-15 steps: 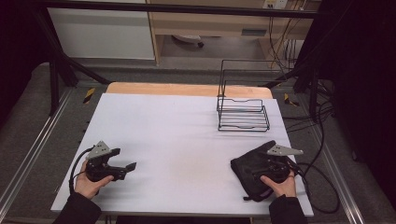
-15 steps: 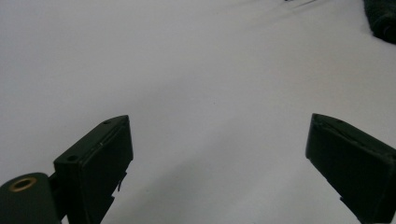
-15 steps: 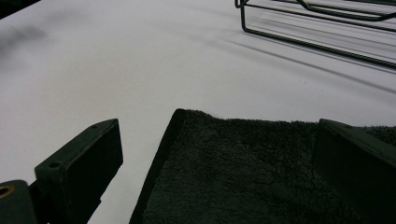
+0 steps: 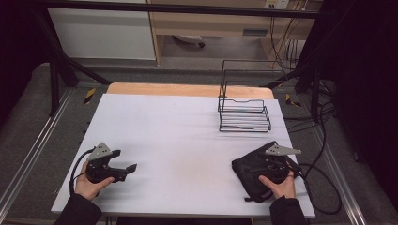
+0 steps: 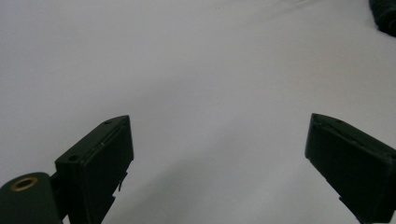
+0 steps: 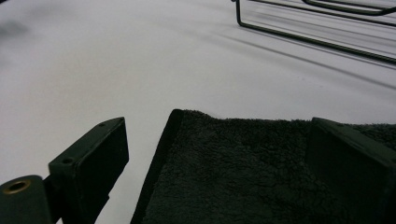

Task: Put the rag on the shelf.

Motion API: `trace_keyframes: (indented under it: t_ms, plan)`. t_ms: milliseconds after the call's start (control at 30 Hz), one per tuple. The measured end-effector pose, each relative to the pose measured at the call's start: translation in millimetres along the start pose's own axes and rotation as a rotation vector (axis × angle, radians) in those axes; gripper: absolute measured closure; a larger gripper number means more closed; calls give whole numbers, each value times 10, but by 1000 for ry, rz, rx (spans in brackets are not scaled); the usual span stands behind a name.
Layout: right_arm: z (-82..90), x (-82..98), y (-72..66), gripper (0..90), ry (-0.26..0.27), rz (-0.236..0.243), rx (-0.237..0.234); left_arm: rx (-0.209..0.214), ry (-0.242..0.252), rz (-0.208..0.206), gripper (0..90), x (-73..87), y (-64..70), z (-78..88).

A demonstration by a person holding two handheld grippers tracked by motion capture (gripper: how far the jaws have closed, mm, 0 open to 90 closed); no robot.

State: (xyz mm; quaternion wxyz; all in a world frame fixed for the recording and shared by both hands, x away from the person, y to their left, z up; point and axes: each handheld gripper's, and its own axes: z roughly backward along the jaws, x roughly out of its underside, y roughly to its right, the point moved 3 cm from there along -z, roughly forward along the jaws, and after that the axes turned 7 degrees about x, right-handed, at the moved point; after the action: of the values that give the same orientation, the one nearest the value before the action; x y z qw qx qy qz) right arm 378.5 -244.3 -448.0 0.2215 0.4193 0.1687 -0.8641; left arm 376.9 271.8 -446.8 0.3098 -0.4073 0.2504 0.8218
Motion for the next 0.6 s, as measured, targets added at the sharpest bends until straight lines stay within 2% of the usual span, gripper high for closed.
trace_keyframes:
  t_ms: [100,167,200,267,333,367,433,467,500,600]
  plan:
    - [-37,-8,-39,100,-28,15,20,0,-1,-1,78,1,5,-6]
    - [-70,-12,-72,144,-53,33,27,-1,-7,-3,81,2,6,-12]
    - [-101,-19,-105,205,-69,48,20,-1,-8,-1,82,4,8,-18]
    - [-113,-22,-124,228,-76,58,16,-2,-9,1,82,7,8,-21]
    - [-168,-28,-178,306,-95,83,27,-3,-9,0,85,8,7,-20]
    - [-168,-28,-178,306,-95,83,27,-4,-9,0,85,8,7,-19]
    - [-215,-30,-205,357,-109,105,33,-5,-10,0,87,8,5,-19]
    - [-262,-33,-234,395,-116,133,38,-6,-11,0,90,9,5,-20]
    - [-262,-33,-234,395,-116,133,38,-6,-12,0,90,10,5,-22]
    - [-331,-35,-282,479,-127,178,71,-8,-17,-1,94,10,2,-22]
